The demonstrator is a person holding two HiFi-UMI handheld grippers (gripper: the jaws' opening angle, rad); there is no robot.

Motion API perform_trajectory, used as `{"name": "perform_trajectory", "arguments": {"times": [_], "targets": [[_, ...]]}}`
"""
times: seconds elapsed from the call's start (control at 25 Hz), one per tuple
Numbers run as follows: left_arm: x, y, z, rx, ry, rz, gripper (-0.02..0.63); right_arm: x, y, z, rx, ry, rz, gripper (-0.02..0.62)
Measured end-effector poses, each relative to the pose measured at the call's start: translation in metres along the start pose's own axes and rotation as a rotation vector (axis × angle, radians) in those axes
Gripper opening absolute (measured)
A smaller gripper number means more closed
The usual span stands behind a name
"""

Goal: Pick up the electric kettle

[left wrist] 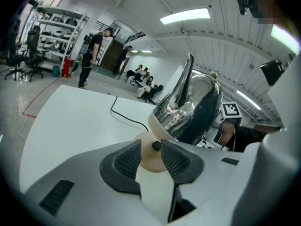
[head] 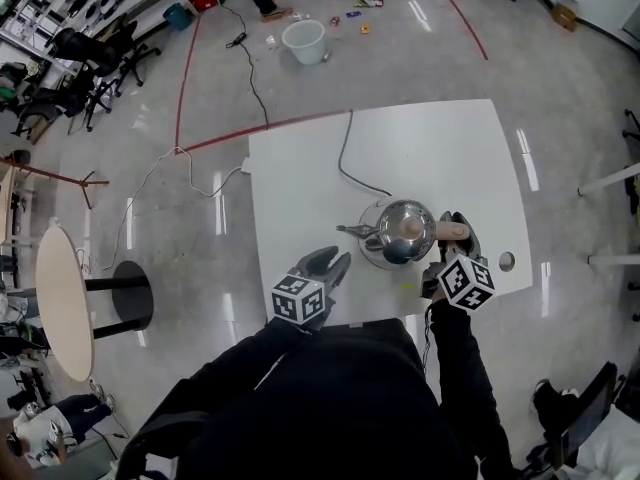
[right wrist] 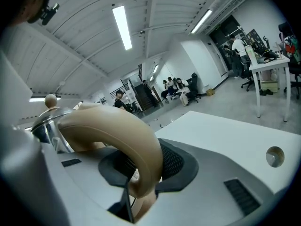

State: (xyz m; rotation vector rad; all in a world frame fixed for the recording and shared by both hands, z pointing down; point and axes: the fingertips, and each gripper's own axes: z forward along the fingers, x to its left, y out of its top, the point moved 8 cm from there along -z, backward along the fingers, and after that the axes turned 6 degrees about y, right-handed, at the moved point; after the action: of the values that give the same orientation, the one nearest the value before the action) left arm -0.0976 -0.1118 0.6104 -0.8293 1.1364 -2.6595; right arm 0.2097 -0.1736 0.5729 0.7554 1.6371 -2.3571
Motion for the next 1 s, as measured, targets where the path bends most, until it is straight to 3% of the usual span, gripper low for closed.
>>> {"name": "perform_trajectory", "arguments": {"times": [0.28, 0.36, 0.6, 0.76, 1.0], "targets": [[-0.021, 0.012, 0.000, -0.005, -0.052, 0.374, 0.146, 0.037, 0.039, -0.015, -0.012, 0.071, 0.033, 0.103], [-0.030, 0.013, 0.008, -0.019, -0.067, 0.441, 0.142, 0.045, 0.047, -0.018, -0.013, 0.099, 0.040, 0.103], [-0.058, 0.032, 0.026, -0.081, -0.077, 0.564, 0.114, 0.066, 0.070, -0.025, 0.040, 0.159, 0.075, 0.103], [-0.066, 0.042, 0.006, -0.148, -0.131, 0.590, 0.109, 0.093, 0.075, -0.032, 0.045, 0.165, 0.062, 0.103], [-0.074, 0.048, -0.006, -0.226, -0.149, 0.596, 0.109, 0.086, 0.081, -0.039, 0.045, 0.130, 0.048, 0.103]]}}
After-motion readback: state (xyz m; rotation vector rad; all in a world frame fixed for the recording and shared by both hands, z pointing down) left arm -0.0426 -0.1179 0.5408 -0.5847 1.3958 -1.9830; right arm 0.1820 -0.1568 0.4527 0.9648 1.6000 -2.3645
